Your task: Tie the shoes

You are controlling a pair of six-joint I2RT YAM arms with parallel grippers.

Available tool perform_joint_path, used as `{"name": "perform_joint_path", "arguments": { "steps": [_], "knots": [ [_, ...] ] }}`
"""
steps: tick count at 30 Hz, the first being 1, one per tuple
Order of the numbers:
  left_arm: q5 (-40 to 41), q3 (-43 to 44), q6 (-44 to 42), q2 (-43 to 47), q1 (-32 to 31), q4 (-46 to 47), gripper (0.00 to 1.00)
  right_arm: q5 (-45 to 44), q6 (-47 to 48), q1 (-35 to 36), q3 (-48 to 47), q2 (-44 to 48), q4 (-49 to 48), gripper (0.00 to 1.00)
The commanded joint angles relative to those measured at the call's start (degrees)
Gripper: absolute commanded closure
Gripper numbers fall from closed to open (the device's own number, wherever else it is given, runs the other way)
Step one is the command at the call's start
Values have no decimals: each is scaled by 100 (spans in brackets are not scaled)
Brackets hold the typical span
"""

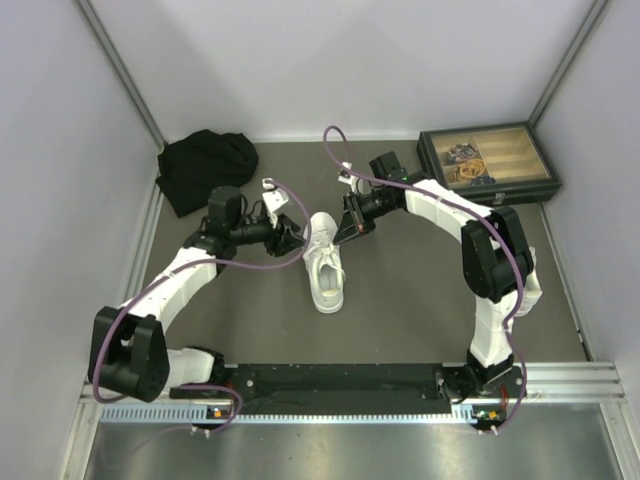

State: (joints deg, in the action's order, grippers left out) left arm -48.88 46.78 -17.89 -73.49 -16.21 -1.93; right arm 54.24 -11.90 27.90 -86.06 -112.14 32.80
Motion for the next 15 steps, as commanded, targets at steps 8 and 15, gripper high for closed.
{"name": "perform_joint_path", "arguments": {
  "steps": [8, 15],
  "knots": [
    [-886, 313, -461, -709, 188, -896, 47, -80, 390, 49, 19, 386, 86, 100],
    [-1053, 489, -118, -1185, 188, -361, 39, -98, 425, 40, 19, 412, 69, 100]
  ]
}}
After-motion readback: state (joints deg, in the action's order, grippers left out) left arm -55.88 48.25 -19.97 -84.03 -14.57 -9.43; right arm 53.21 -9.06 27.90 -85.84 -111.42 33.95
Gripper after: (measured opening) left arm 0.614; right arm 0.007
